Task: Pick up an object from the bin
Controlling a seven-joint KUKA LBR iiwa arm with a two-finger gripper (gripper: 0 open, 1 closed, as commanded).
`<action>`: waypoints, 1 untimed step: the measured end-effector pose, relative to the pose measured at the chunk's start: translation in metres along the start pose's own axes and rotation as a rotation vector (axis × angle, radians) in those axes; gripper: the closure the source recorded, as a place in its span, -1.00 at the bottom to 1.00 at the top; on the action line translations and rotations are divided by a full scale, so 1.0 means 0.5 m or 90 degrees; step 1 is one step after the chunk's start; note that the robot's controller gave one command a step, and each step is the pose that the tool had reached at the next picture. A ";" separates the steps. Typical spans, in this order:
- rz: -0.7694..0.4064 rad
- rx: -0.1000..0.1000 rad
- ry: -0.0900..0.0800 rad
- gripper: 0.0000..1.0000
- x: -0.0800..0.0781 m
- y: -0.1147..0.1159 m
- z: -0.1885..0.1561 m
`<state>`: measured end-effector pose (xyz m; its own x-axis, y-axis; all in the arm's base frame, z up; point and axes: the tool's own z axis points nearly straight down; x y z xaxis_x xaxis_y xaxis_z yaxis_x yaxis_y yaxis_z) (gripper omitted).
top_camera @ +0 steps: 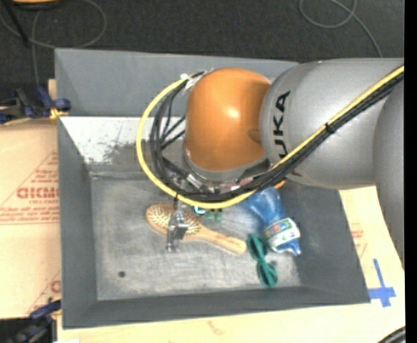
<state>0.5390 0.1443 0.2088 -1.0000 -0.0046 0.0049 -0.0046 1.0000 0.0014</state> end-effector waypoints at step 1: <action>0.002 -0.001 -0.005 -1.00 -0.003 -0.001 -0.009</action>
Offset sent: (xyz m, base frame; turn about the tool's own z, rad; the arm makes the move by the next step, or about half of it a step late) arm 0.0287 -0.0249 -0.1388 0.1353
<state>0.5406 0.1437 0.2130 -1.0000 -0.0012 -0.0024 -0.0013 1.0000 0.0026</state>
